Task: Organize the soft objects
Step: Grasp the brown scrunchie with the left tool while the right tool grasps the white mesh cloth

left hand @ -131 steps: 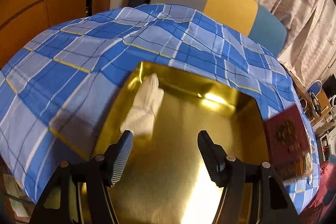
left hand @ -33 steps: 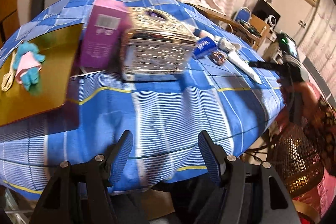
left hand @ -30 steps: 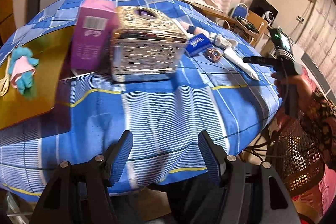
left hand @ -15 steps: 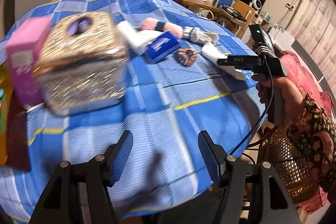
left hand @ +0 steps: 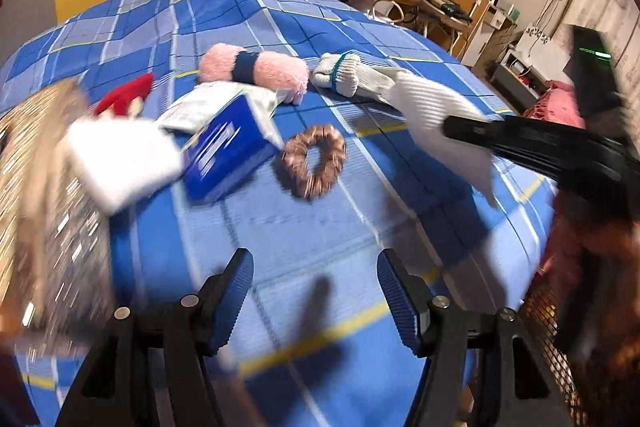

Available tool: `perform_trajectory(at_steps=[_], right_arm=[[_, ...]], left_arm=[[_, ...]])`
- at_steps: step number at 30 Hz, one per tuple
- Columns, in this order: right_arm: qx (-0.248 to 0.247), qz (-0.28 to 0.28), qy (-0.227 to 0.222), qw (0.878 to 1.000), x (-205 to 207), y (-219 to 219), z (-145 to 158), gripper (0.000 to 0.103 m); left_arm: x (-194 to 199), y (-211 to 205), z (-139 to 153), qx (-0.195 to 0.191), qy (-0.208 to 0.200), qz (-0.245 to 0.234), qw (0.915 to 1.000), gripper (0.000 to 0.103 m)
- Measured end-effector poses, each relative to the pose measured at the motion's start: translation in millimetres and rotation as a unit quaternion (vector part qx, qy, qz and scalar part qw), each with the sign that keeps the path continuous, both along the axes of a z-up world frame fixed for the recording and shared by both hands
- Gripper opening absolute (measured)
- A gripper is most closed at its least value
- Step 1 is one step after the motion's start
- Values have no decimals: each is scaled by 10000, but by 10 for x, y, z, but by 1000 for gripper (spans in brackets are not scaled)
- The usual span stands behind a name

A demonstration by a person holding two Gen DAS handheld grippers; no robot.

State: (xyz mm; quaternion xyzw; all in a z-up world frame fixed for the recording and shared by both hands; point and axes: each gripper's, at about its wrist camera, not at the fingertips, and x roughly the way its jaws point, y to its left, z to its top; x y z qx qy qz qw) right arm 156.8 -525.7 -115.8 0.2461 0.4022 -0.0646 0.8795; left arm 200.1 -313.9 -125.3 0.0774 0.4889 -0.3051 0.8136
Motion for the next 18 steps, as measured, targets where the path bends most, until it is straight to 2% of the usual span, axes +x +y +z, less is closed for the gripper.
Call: perform_trajectory(at_steps=[3, 6, 10, 13, 14, 15, 16, 18], right_arm=[[469, -64, -180, 9987, -37, -82, 19, 9], [900, 29, -561, 9944, -74, -114, 98, 9], [864, 102, -859, 9925, -85, -73, 218, 9], [968, 65, -840, 9917, -62, -89, 199, 9], [1002, 50, -819, 9916, -61, -106, 184, 9], [1021, 26, -791, 9916, -60, -117, 174, 9], [1030, 1, -764, 9917, -51, -125, 161, 9], [1038, -23, -730, 9919, -59, -150, 140, 9]], left_arm=[[191, -221, -147, 259, 63, 0, 9996, 66], [363, -352, -280, 440, 164, 111, 9988, 66], [524, -454, -315, 393, 81, 280, 9988, 66], [590, -506, -334, 321, 83, 363, 9988, 65], [599, -509, -337, 292, 68, 390, 9988, 62], [595, -506, -335, 258, 17, 404, 9988, 55], [581, -509, -332, 224, -34, 365, 9991, 38], [551, -508, -344, 326, -149, 235, 9991, 30]])
